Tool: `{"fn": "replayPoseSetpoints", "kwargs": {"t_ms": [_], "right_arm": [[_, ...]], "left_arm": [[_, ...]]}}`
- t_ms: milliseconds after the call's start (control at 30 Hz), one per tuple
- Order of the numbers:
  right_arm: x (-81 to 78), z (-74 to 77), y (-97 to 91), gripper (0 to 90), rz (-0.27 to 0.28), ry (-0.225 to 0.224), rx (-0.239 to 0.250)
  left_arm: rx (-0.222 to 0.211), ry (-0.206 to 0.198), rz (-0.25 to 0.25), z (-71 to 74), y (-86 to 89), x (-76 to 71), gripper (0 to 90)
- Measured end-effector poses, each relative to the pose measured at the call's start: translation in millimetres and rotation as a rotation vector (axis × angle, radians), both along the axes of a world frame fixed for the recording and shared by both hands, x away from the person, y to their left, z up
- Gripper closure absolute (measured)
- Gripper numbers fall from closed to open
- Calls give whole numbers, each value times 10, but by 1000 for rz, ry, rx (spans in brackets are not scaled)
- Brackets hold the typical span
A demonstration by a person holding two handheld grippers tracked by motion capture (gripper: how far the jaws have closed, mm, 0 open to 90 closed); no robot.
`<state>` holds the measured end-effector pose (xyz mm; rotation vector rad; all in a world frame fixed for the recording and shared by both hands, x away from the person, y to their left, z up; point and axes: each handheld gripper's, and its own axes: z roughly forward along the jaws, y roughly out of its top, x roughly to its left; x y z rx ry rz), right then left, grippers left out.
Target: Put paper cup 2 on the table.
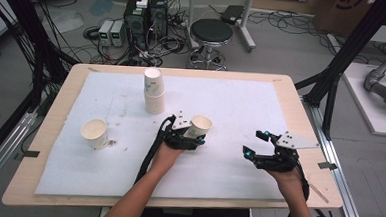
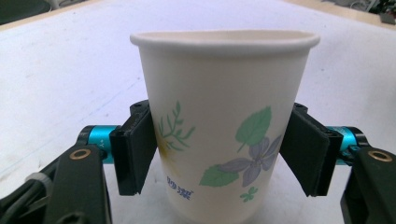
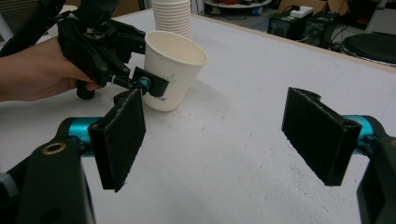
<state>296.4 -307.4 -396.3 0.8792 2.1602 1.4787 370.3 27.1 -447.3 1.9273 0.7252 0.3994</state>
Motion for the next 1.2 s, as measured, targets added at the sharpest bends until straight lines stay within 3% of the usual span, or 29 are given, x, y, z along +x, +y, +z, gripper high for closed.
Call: {"fn": "replayPoseSetpoints", "kwargs": {"t_ms": [167, 300, 600, 833, 1000, 1133, 1200], "right_arm": [[-5, 5, 1, 223, 1, -3, -2], [-16, 7, -1, 223, 1, -1, -3], [-14, 7, 19, 223, 6, -3, -7], [-11, -8, 14, 223, 5, 4, -9], [-14, -9, 22, 223, 9, 3, -10], [-16, -13, 33, 223, 7, 8, -11], [-14, -20, 36, 223, 4, 7, -13]], "left_arm": [[74, -6, -2, 34, 21, -88, 315], [72, 12, 5, -1, 92, -136, 315], [65, 13, 9, -6, 116, -159, 300], [-17, 24, -10, -1, 228, -203, 183], [-115, -10, -8, 123, 456, -270, 168], [-199, -14, -39, 216, 669, -350, 164], [-216, -33, -52, 251, 771, -403, 164]]}}
